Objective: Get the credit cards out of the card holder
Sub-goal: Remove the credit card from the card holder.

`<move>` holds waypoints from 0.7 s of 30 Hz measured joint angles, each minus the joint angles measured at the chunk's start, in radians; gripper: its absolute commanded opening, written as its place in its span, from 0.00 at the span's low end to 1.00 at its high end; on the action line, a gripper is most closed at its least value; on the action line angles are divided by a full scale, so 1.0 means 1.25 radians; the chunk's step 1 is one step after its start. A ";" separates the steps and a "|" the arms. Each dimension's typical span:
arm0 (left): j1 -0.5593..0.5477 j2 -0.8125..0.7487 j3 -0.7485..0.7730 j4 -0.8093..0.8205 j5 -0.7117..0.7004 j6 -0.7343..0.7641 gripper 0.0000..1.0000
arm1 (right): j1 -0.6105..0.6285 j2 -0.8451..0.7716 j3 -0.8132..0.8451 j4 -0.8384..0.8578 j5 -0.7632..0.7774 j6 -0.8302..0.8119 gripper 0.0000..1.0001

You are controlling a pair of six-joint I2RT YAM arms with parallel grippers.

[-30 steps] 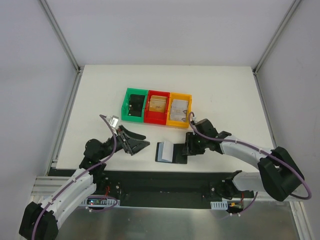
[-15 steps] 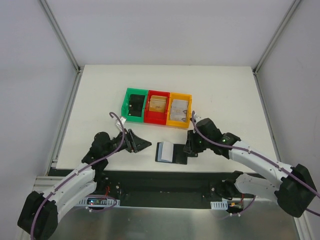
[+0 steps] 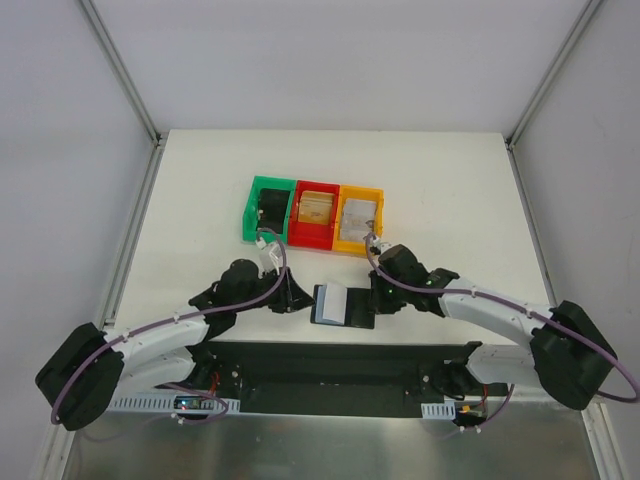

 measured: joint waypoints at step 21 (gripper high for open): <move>-0.065 0.245 0.120 0.008 -0.056 0.005 0.25 | 0.001 0.082 -0.055 0.094 -0.017 0.015 0.00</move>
